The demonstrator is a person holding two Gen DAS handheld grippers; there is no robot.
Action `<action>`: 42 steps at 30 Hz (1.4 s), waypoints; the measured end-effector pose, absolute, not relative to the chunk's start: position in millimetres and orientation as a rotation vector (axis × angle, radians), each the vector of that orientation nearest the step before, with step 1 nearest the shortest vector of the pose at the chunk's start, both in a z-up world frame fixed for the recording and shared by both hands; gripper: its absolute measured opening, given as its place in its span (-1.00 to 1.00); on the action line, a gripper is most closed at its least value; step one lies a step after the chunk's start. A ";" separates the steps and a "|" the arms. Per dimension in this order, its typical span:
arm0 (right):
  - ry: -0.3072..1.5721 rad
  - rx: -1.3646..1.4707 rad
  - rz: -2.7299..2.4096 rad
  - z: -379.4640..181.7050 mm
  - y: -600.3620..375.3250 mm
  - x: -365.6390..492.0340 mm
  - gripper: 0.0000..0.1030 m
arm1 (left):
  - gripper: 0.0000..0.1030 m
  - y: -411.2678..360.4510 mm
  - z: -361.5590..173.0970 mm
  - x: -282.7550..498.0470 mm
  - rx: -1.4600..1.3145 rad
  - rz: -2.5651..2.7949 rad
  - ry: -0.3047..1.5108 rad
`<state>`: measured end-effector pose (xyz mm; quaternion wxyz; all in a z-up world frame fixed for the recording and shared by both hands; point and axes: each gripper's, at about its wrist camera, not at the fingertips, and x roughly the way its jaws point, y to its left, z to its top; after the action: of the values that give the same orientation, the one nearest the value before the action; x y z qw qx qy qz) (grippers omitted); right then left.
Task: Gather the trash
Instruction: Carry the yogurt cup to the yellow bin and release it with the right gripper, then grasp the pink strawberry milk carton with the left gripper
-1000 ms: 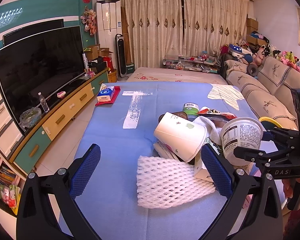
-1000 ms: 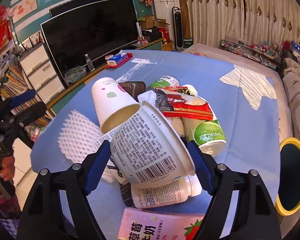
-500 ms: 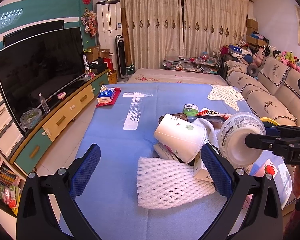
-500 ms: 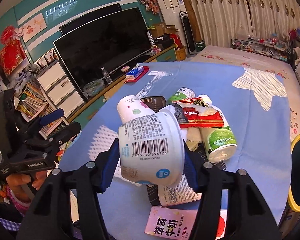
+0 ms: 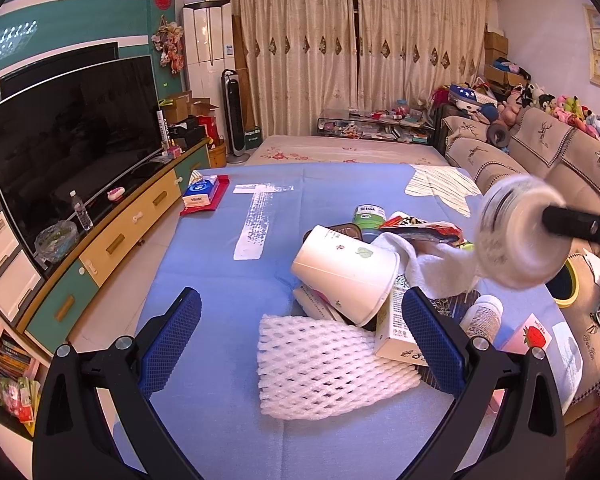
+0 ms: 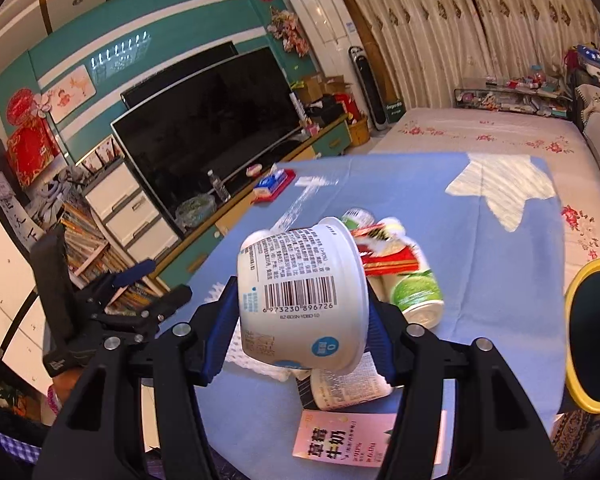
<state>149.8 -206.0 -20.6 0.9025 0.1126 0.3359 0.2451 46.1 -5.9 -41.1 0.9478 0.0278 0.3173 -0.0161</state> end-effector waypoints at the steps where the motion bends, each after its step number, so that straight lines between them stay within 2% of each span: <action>1: 0.678 0.244 0.473 -17.2 -218.3 149.6 0.07 | 0.93 -8.3 -41.2 46.7 0.060 -0.038 0.646; 8: 0.655 0.319 0.054 -28.7 -332.1 162.4 0.07 | 0.93 -34.1 -44.4 56.8 0.086 -0.096 0.655; 14: 0.721 0.453 -0.115 -72.1 -418.5 177.3 0.07 | 0.93 -57.4 -50.0 72.0 0.104 -0.115 0.678; 24: 0.893 0.455 -0.364 -154.7 -490.8 213.9 0.09 | 0.93 -102.1 -55.9 88.3 0.156 -0.222 0.693; 25: 0.910 0.460 -0.374 -162.4 -494.6 217.6 0.13 | 0.93 -108.4 -57.1 88.6 0.165 -0.248 0.696; 28: 0.944 0.469 -0.389 -180.3 -503.6 225.2 0.50 | 0.92 -125.5 -60.5 87.0 0.200 -0.318 0.696; 30: 0.949 0.470 -0.400 -184.6 -502.0 223.9 0.52 | 0.88 -136.3 -61.8 86.9 0.226 -0.355 0.695; 33: 0.936 0.477 -0.396 -183.2 -499.9 217.6 0.52 | 0.75 -149.9 -63.2 88.4 0.246 -0.404 0.703; 40: 0.875 0.445 -0.347 -157.7 -474.8 183.4 0.52 | -0.09 -186.0 -81.3 89.8 0.342 -0.598 0.804; 42: 0.853 0.436 -0.327 -148.5 -467.1 171.0 0.53 | -0.17 -200.5 -86.5 84.4 0.385 -0.700 0.829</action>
<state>171.0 -467.1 -148.5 0.8747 0.2088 0.4085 -0.1566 84.4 -200.5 -86.5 0.8388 0.1821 0.3920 -0.3310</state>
